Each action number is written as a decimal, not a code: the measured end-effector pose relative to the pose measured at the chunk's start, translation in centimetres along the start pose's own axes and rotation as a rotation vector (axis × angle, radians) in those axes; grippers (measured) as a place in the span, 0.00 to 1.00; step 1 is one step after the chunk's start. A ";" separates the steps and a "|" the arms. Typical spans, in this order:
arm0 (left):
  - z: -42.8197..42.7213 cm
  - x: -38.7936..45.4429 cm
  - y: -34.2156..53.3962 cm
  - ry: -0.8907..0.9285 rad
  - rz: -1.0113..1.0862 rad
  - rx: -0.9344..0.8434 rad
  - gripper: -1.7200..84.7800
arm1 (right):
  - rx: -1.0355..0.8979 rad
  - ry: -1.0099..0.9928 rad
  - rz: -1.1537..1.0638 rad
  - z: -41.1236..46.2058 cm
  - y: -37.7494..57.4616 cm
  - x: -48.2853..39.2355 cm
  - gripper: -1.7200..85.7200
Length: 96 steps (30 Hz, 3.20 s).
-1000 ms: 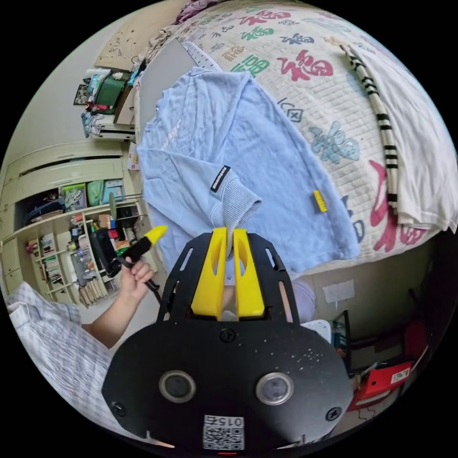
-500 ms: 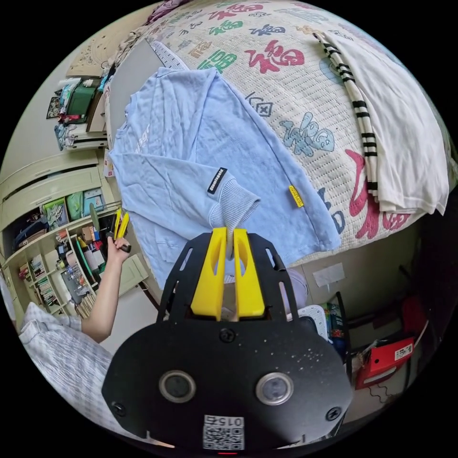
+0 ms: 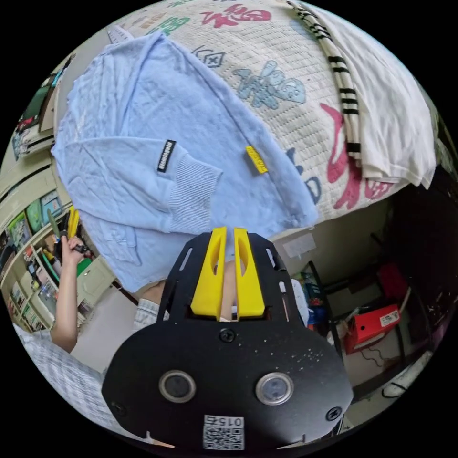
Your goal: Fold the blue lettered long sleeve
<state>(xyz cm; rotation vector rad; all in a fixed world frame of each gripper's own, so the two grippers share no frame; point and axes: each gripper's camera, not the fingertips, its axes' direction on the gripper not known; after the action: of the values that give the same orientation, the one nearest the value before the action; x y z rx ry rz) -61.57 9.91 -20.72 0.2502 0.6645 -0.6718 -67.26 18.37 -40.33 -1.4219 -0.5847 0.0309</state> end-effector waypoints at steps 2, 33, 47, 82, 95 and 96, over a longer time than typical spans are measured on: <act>-1.0 1.2 -0.5 -0.033 0.031 -0.012 0.08 | 0.013 0.009 -0.038 -1.0 -1.1 -0.4 0.06; 8.2 23.4 -18.1 -0.435 0.671 -0.230 0.04 | 0.344 0.263 -0.825 -16.0 -41.5 -48.4 0.06; -2.3 29.6 -18.0 -0.195 0.760 0.056 0.02 | 0.655 0.168 -0.693 -27.6 -35.1 -46.3 0.02; -5.6 4.7 9.7 -0.213 0.130 -0.352 0.10 | 0.119 -0.452 -0.113 6.8 -7.1 -7.6 0.14; -9.3 4.1 5.6 -0.213 0.199 -0.297 0.10 | 0.240 -0.352 -0.190 3.5 -3.5 0.1 0.14; -9.7 4.2 4.8 -0.203 0.197 -0.271 0.11 | 0.283 -0.387 -0.184 1.8 -4.1 1.1 0.15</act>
<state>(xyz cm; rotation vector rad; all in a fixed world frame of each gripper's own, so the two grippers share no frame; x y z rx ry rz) -60.75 15.61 -30.82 -0.0043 0.5211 -0.4060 -68.35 19.68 -36.08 -1.0865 -0.9886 0.2374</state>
